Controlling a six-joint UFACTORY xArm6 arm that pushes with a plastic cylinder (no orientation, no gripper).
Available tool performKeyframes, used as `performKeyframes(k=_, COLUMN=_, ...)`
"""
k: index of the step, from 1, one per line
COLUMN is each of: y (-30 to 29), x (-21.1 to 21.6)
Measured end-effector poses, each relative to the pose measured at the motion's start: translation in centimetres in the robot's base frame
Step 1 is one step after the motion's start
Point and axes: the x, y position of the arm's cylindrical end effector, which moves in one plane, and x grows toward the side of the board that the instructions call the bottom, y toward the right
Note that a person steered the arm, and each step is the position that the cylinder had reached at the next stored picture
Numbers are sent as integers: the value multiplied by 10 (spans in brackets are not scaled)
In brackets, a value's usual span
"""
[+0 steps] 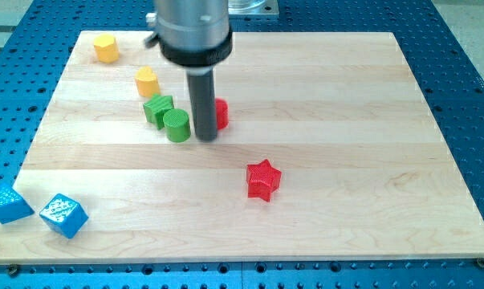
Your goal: Slide the red circle to the top center
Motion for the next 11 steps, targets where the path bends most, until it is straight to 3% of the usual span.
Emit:
performKeyframes(k=1, y=36, x=-70)
performKeyframes(k=2, y=54, x=-59)
performKeyframes(k=3, y=83, x=-82)
performKeyframes(k=4, y=68, x=-154)
performKeyframes(k=7, y=77, x=-122)
performKeyframes(k=9, y=-57, x=-117)
performKeyframes(k=10, y=-71, x=-151)
performKeyframes(k=11, y=-138, x=-155)
